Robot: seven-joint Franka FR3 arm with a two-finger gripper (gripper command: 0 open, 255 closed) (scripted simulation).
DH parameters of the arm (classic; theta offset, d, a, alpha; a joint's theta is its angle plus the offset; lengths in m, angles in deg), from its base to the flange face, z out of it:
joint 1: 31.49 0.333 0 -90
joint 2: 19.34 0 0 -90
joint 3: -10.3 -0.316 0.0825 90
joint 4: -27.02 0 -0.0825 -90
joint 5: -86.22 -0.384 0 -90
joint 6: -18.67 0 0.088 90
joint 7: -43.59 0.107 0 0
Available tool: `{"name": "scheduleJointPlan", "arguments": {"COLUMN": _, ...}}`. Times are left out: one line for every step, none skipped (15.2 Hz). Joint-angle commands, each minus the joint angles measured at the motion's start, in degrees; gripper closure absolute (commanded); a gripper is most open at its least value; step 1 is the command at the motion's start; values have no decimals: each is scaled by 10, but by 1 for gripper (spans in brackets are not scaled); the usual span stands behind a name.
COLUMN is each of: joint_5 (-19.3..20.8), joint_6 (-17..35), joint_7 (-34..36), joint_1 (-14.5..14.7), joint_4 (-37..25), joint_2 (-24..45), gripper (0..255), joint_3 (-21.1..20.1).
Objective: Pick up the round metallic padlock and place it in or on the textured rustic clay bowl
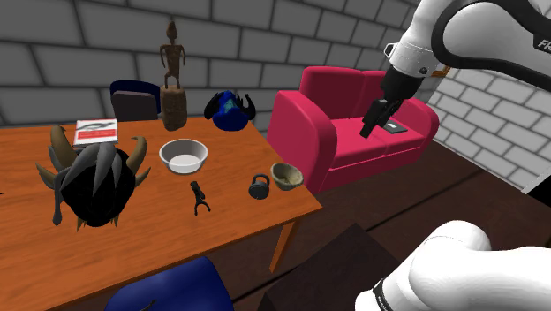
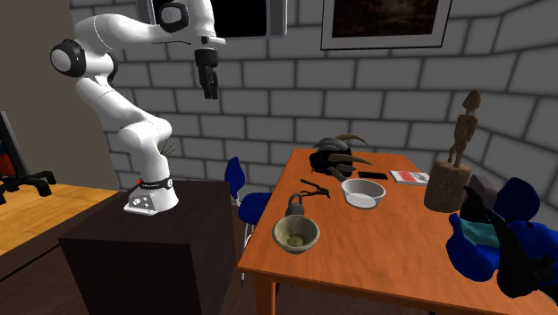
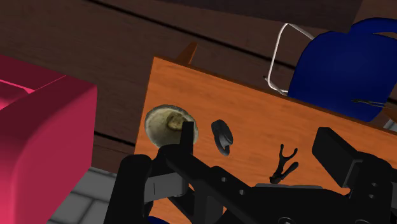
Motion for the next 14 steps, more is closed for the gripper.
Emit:
{"name": "scheduleJointPlan", "arguments": {"joint_5": 0, "joint_6": 0, "joint_7": 0, "joint_1": 0, "joint_4": 0, "joint_2": 0, "gripper": 0, "joint_3": 0}}
{"name": "scheduleJointPlan", "arguments": {"joint_5": 0, "joint_6": 19, "joint_7": 1, "joint_1": 1, "joint_4": 12, "joint_2": 8, "gripper": 0, "joint_3": 0}}
{"name": "scheduleJointPlan", "arguments": {"joint_5": 1, "joint_6": 39, "joint_7": 3, "joint_1": 1, "joint_4": 23, "joint_2": 17, "gripper": 0, "joint_3": 0}}
{"name": "scheduleJointPlan", "arguments": {"joint_5": 1, "joint_6": 58, "joint_7": 4, "joint_1": 2, "joint_4": 33, "joint_2": 26, "gripper": 0, "joint_3": 0}}
{"name": "scheduleJointPlan", "arguments": {"joint_5": 2, "joint_6": 78, "joint_7": 5, "joint_1": 3, "joint_4": 43, "joint_2": 37, "gripper": 0, "joint_3": -1}}
{"name": "scheduleJointPlan", "arguments": {"joint_5": 2, "joint_6": 97, "joint_7": 7, "joint_1": 3, "joint_4": 52, "joint_2": 48, "gripper": 0, "joint_3": -1}}
{"name": "scheduleJointPlan", "arguments": {"joint_5": 3, "joint_6": 117, "joint_7": 8, "joint_1": 4, "joint_4": 60, "joint_2": 60, "gripper": 0, "joint_3": -1}}
{"name": "scheduleJointPlan", "arguments": {"joint_5": 3, "joint_6": 137, "joint_7": 9, "joint_1": 4, "joint_4": 68, "joint_2": 72, "gripper": 0, "joint_3": -1}}
{"name": "scheduleJointPlan", "arguments": {"joint_5": 4, "joint_6": 156, "joint_7": 11, "joint_1": 5, "joint_4": 74, "joint_2": 86, "gripper": 0, "joint_3": -1}}
{"name": "scheduleJointPlan", "arguments": {"joint_5": 5, "joint_6": 176, "joint_7": 12, "joint_1": 5, "joint_4": 80, "joint_2": 100, "gripper": 0, "joint_3": -1}}
{"name": "scheduleJointPlan", "arguments": {"joint_5": 6, "joint_6": 195, "joint_7": 13, "joint_1": 5, "joint_4": 85, "joint_2": 115, "gripper": 0, "joint_3": -2}}
{"name": "scheduleJointPlan", "arguments": {"joint_5": 7, "joint_6": 215, "joint_7": 15, "joint_1": 5, "joint_4": 89, "joint_2": 131, "gripper": 0, "joint_3": -2}}
{"name": "scheduleJointPlan", "arguments": {"joint_5": 8, "joint_6": 234, "joint_7": 16, "joint_1": 6, "joint_4": 93, "joint_2": 148, "gripper": 0, "joint_3": -2}}
{"name": "scheduleJointPlan", "arguments": {"joint_5": 9, "joint_6": 254, "joint_7": 18, "joint_1": 6, "joint_4": 95, "joint_2": 165, "gripper": 0, "joint_3": -3}}
